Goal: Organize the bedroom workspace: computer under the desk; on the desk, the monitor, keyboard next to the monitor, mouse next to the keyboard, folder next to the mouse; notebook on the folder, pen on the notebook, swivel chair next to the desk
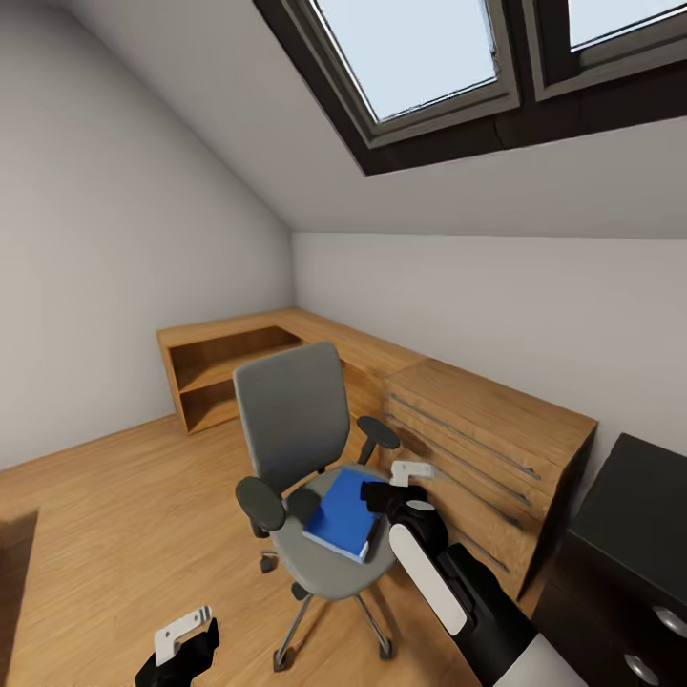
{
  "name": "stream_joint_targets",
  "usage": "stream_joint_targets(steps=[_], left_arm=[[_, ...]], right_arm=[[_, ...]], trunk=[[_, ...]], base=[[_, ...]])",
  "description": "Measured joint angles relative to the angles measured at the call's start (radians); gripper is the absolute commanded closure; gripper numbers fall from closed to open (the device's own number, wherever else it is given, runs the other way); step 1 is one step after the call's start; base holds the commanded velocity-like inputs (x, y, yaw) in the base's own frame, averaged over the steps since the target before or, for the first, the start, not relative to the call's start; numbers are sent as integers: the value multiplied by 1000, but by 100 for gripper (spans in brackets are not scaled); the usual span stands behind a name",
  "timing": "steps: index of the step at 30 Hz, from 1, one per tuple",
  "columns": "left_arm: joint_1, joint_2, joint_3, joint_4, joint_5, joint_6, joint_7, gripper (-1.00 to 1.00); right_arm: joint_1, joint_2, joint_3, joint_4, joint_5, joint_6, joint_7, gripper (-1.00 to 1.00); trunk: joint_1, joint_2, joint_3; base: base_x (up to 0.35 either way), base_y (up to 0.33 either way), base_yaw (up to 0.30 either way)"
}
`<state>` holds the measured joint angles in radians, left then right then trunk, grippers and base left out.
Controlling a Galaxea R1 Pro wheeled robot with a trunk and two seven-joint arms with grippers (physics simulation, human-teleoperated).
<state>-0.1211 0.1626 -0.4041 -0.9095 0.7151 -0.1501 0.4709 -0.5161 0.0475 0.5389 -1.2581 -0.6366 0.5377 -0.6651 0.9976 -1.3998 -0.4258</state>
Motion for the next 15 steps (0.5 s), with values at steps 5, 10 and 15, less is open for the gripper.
stream_joint_targets(steps=[5, 10, 15], left_arm=[[0, 0, 0, 0, 0, 0, 0, -100], [0, 0, 0, 0, 0, 0, 0, -100], [0, 0, 0, 0, 0, 0, 0, -100]], right_arm=[[0, 0, 1, 0, 0, 0, 1, -100], [0, -1, 1, 3, 0, 0, 2, -100], [0, -1, 8, 28, 14, 0, 5, -100]], trunk=[[0, 0, 0], [0, 0, 0], [0, 0, 0]], base=[[277, 107, 277], [312, 124, 275], [294, 78, 95]])
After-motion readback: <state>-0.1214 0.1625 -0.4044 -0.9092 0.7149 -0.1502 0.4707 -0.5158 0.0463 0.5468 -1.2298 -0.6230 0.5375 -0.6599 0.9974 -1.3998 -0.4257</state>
